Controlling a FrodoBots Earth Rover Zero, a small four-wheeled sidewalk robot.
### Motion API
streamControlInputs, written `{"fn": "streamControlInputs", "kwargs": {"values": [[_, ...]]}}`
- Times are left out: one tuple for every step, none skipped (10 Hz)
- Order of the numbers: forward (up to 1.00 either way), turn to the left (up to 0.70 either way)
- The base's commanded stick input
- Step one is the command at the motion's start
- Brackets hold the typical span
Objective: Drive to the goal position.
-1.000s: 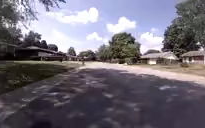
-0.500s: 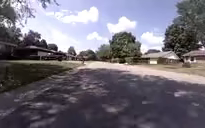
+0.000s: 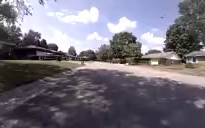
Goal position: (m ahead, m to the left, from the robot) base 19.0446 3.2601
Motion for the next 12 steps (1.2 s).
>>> {"fn": "streamControlInputs", "kwargs": {"values": [[1.00,0.32],[1.00,0.23],[1.00,0.13],[1.00,0.03],[1.00,0.03],[1.00,0.03],[1.00,0.03],[1.00,0.03],[1.00,0.03],[1.00,0.03],[1.00,0.03],[1.00,0.03]]}}
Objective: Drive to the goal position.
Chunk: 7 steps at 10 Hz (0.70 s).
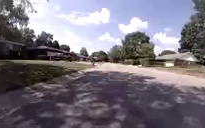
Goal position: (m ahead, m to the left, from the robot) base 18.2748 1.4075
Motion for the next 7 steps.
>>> {"fn": "streamControlInputs", "kwargs": {"values": [[1.00,0.03],[1.00,0.03],[1.00,0.03],[1.00,0.03],[1.00,0.03],[1.00,0.03],[1.00,0.03]]}}
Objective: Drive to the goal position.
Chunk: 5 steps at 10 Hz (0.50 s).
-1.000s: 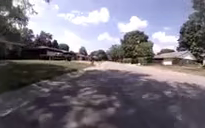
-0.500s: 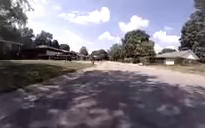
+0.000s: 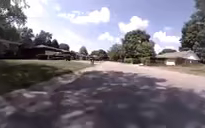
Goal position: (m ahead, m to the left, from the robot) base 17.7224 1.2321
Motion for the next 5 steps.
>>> {"fn": "streamControlInputs", "kwargs": {"values": [[1.00,0.03],[1.00,0.03],[1.00,0.03],[1.00,0.03],[1.00,0.03]]}}
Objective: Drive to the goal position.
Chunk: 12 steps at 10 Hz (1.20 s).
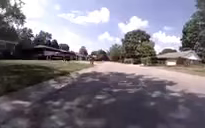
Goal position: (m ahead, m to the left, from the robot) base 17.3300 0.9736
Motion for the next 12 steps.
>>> {"fn": "streamControlInputs", "kwargs": {"values": [[1.00,0.03],[1.00,0.03],[1.00,0.03],[1.00,0.03],[1.00,0.03],[1.00,0.03],[1.00,0.03],[1.00,0.03],[1.00,0.03],[1.00,0.03],[1.00,0.03],[1.00,0.03]]}}
